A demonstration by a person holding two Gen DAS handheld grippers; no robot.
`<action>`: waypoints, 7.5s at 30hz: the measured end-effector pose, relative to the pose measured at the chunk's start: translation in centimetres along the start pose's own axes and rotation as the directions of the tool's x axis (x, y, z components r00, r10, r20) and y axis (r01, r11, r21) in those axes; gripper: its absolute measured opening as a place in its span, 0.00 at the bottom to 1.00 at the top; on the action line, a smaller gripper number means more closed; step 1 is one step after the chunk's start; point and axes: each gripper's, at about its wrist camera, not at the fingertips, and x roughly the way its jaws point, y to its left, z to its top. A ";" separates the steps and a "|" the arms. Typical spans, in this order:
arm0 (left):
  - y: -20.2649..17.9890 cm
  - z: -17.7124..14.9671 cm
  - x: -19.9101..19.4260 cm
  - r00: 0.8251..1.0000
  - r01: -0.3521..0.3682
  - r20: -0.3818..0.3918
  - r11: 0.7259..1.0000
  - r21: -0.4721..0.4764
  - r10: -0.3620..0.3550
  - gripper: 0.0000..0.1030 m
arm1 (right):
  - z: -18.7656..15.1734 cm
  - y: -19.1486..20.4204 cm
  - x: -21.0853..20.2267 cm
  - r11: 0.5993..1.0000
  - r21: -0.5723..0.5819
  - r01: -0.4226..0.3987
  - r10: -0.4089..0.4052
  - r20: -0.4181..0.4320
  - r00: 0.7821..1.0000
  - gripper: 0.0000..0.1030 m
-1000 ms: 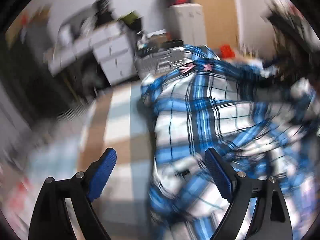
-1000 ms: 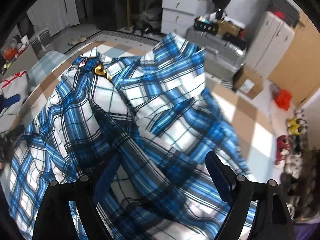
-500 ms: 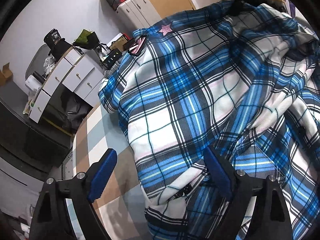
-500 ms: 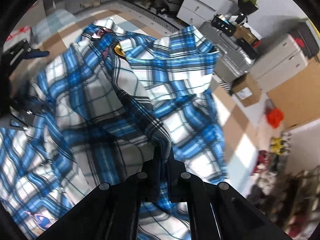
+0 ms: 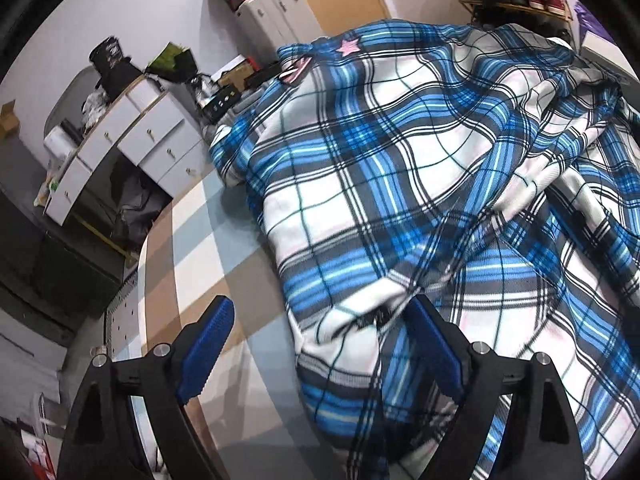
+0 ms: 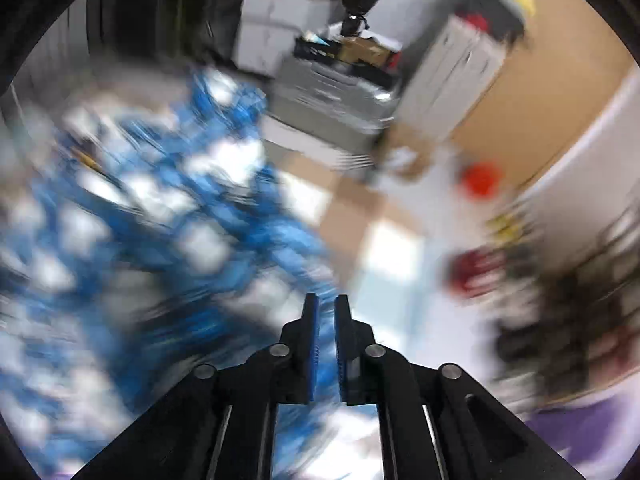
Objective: Fold large clothes
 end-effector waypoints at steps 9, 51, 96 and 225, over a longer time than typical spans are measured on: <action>0.8 1.4 -4.8 0.992 0.054 0.124 0.958 -0.283 -0.019 0.84 | -9.9 -5.4 -1.9 0.865 0.429 -0.258 0.223 0.132 0.966 1.00; -9.5 -16.1 -15.2 0.973 0.103 -0.124 0.847 -0.522 -0.195 0.84 | -31.4 4.1 -14.7 0.939 0.275 -0.207 0.210 0.020 0.977 0.94; -3.0 -14.8 -18.6 0.970 0.172 -0.025 0.756 -0.632 -0.241 0.67 | -35.2 3.0 -21.3 0.861 0.449 -0.240 0.150 0.226 0.963 0.67; 1.4 0.6 -13.4 0.866 0.500 0.379 0.555 -0.665 -0.326 0.76 | -23.5 9.0 -14.9 0.835 0.342 -0.431 0.323 0.328 0.888 0.84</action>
